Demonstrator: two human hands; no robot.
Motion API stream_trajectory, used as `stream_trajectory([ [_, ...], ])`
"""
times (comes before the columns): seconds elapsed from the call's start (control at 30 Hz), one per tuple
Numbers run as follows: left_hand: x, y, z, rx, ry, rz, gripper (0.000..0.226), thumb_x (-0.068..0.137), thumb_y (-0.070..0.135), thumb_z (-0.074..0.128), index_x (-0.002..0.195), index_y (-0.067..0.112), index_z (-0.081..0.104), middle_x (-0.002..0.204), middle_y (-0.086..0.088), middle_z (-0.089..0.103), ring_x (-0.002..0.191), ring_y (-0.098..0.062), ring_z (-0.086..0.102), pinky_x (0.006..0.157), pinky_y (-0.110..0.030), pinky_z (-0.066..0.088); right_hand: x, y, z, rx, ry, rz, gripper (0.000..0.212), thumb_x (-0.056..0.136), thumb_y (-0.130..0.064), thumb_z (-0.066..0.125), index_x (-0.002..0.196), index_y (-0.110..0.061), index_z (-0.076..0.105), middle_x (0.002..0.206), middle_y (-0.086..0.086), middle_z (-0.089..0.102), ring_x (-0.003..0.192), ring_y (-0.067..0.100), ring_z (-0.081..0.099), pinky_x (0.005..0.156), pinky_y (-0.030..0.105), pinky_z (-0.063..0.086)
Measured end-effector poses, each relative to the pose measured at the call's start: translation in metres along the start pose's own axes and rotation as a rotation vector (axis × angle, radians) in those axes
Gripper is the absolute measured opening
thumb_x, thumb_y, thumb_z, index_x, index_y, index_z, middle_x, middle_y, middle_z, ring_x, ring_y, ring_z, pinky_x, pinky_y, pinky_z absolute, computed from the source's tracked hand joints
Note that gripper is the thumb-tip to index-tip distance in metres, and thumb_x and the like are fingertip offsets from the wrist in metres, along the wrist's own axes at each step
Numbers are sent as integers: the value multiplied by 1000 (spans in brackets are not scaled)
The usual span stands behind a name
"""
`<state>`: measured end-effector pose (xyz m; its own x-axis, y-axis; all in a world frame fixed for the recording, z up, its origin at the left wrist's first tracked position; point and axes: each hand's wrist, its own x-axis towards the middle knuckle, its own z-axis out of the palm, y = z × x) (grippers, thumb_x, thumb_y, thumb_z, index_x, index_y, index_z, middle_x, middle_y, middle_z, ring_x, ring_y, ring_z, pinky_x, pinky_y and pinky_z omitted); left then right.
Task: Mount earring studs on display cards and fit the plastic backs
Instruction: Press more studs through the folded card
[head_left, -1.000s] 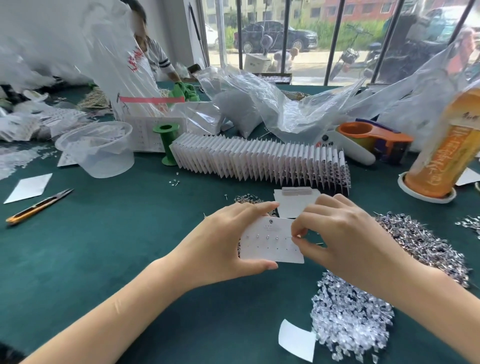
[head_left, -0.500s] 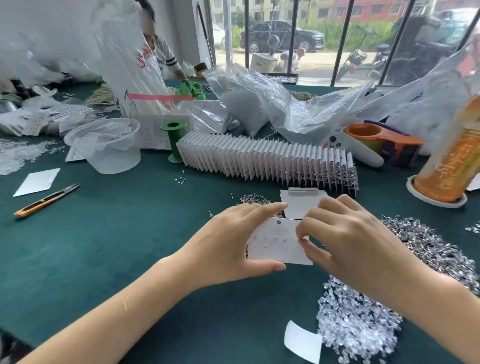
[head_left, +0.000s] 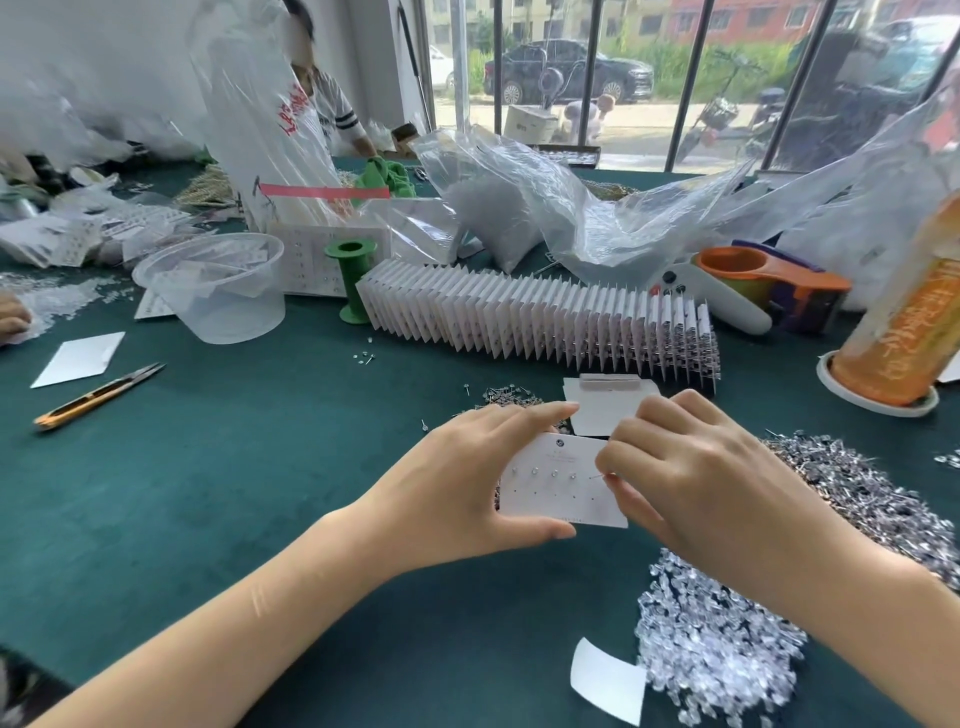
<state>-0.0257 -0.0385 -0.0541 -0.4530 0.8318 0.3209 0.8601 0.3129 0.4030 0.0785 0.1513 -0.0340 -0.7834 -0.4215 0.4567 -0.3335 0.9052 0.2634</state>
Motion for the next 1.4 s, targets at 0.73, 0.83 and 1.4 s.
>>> stream_trajectory([
  [0.73,4,-31,-8,-158,116,-198,85,70,50,76,142,33,34,120,19,51,117,9,45,103,-21,37,-3,-13,14,564,-249,479,23,70,-56,60,81,-36,67,67,-23,58,68,-2,51,61,11,34],
  [0.83,3,-31,-8,-138,114,-194,85,71,48,76,142,30,34,121,17,51,116,7,45,102,-19,36,0,-21,18,498,-233,499,19,74,-53,65,80,-35,65,69,-22,54,67,-4,47,62,8,29],
  [1.4,0,-16,-4,-191,-16,-144,81,70,51,75,138,46,30,123,30,49,118,12,44,100,-16,37,-1,-4,0,643,91,631,18,74,-5,79,75,-21,73,64,-20,64,68,-7,58,61,0,39],
])
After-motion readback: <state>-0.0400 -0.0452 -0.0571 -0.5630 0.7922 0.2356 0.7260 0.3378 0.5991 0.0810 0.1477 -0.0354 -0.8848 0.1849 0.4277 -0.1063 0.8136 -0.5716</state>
